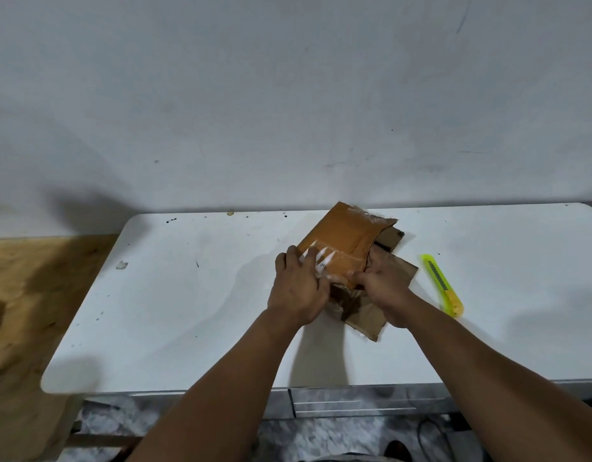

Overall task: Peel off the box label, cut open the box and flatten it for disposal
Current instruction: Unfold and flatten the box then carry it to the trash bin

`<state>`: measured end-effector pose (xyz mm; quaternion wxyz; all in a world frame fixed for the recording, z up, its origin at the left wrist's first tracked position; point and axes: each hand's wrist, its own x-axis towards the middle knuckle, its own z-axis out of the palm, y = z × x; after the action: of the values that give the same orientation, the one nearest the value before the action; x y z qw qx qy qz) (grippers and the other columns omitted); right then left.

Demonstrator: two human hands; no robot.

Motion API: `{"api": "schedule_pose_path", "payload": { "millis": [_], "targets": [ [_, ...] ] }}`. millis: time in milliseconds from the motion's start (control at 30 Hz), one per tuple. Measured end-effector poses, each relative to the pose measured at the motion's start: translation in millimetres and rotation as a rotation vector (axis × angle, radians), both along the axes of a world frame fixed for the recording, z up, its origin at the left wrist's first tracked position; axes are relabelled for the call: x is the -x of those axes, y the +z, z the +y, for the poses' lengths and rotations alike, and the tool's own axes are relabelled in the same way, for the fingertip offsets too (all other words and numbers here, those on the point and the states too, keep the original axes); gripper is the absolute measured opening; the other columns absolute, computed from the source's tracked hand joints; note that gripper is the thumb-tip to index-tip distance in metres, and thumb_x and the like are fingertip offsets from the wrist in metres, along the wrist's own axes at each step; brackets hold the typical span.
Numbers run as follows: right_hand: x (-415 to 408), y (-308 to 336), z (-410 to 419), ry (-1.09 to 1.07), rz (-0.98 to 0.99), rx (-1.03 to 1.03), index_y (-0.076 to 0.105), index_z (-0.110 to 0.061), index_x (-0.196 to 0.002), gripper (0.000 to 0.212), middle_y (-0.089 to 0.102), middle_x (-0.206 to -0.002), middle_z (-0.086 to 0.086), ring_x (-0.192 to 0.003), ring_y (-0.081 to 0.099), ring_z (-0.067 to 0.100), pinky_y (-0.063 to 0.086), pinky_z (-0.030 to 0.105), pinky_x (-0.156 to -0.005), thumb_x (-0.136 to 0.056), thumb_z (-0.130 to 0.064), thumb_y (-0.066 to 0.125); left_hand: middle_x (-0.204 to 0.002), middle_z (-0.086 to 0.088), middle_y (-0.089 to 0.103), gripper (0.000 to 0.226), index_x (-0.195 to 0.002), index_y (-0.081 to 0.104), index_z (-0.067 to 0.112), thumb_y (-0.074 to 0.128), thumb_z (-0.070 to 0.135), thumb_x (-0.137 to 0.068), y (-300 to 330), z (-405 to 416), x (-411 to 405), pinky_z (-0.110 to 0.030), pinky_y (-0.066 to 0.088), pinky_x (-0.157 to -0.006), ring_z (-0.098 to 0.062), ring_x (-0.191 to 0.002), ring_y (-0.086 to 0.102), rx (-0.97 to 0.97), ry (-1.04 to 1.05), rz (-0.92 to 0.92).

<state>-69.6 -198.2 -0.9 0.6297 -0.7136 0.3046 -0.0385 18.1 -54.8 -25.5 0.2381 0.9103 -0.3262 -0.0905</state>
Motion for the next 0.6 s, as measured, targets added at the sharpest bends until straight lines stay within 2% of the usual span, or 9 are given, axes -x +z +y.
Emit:
{"api": "schedule_pose_path", "payload": {
  "millis": [133,200,333,400,500,600],
  "targets": [
    [-2.6,1.6,3.7,-0.033,0.03,-0.044,0.055,-0.051,-0.1,0.043,0.072,-0.106,-0.01,-0.102,0.067,0.019,0.053,0.046,-0.091,-0.089,-0.01,0.06,-0.147,-0.02,0.036,0.071,-0.156,0.03,0.017,0.025,0.038,-0.089,-9.5,4.4,-5.3,-0.041,0.032,-0.114,-0.035,-0.128,0.033,0.004,-0.038,-0.055],
    [-4.0,0.8,6.2,-0.081,0.031,-0.053,0.057,-0.049,-0.101,0.039,0.073,-0.104,-0.011,-0.1,0.069,0.019,0.054,0.05,-0.09,-0.083,-0.015,0.063,-0.153,-0.021,0.032,0.068,-0.157,0.029,0.017,0.026,0.035,-0.092,-11.0,3.8,-6.4,-0.044,0.03,-0.117,-0.038,-0.135,0.029,0.014,-0.046,-0.049],
    [-8.4,0.0,16.3,-0.2,0.012,-0.173,0.058,-0.036,-0.109,0.036,0.073,-0.105,-0.006,-0.099,0.069,0.022,0.054,0.049,-0.091,-0.08,-0.016,0.065,-0.164,-0.016,0.022,0.058,-0.157,0.029,0.012,0.037,0.018,-0.1,-15.2,7.4,-6.5,-0.044,0.012,-0.127,-0.041,-0.154,0.004,0.13,-0.073,0.005],
    [-9.6,1.4,23.1,-0.235,0.043,-0.233,0.06,-0.027,-0.106,0.028,0.074,-0.102,0.0,-0.098,0.069,0.026,0.054,0.051,-0.091,-0.081,-0.014,0.065,-0.166,-0.014,0.02,0.058,-0.156,0.03,0.011,0.033,0.018,-0.098,-16.7,9.4,-5.0,-0.045,0.011,-0.127,-0.038,-0.156,-0.002,0.224,-0.045,0.056],
    [-12.4,3.9,30.8,-0.249,0.093,-0.266,0.062,-0.021,-0.102,0.019,0.074,-0.101,0.004,-0.096,0.069,0.028,0.052,0.049,-0.089,-0.085,-0.013,0.062,-0.169,-0.01,0.012,0.058,-0.157,0.028,0.015,0.033,0.006,-0.1,-16.1,10.5,-2.2,-0.036,0.01,-0.124,-0.031,-0.156,-0.007,0.362,-0.003,0.113],
    [-15.6,6.2,35.5,-0.256,0.1,-0.286,0.067,-0.015,-0.102,0.016,0.075,-0.101,0.006,-0.091,0.072,0.025,0.048,0.036,-0.071,-0.089,-0.011,0.059,-0.17,-0.006,-0.003,0.065,-0.161,0.014,0.016,0.035,0.0,-0.101,-16.4,14.4,-4.3,-0.024,0.012,-0.118,-0.022,-0.156,-0.008,0.416,0.025,0.197]
  ]
}}
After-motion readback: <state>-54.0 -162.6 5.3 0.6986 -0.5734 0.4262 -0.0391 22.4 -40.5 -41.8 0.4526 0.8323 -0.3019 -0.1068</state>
